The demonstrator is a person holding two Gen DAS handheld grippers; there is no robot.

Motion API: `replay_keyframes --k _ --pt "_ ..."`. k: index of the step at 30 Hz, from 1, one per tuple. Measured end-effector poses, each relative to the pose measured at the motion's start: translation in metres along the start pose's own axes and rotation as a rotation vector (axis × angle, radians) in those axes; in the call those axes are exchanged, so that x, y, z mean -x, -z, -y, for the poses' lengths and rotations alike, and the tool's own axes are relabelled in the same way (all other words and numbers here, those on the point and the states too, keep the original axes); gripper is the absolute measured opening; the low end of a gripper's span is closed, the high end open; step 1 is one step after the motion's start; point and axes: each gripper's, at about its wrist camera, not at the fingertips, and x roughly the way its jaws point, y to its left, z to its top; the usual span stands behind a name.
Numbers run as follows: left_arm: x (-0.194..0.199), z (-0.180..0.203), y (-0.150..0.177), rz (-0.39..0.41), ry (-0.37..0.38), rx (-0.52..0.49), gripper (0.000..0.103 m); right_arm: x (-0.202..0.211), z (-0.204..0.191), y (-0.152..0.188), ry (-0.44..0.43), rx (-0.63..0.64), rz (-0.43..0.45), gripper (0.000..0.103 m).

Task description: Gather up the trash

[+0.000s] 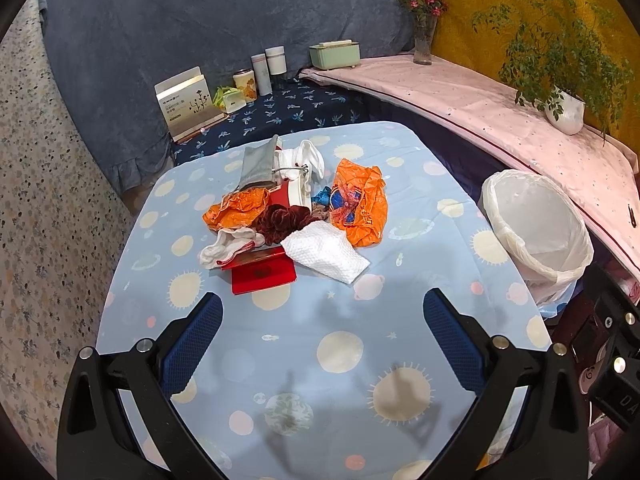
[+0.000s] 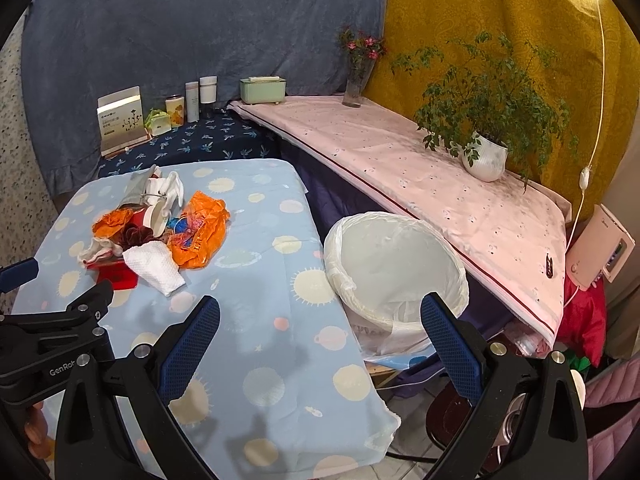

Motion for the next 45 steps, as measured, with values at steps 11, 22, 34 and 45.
replay_keyframes --k 11,22,34,45 --pt "0.002 -0.0005 0.0058 0.002 0.009 0.004 0.096 0.0007 -0.0032 0.0002 0.005 0.004 -0.003 0.096" --pt "0.0041 -0.001 0.0072 0.006 0.025 0.003 0.096 0.0022 -0.0032 -0.0001 0.012 -0.003 -0.002 0.096" --pt "0.0071 -0.0005 0.0042 0.016 0.042 -0.009 0.096 0.0038 -0.0042 -0.0028 0.016 -0.005 -0.002 0.096" --pt "0.0068 0.0005 0.0047 0.002 0.057 -0.009 0.096 0.0031 -0.005 -0.0049 0.023 -0.006 -0.004 0.096"
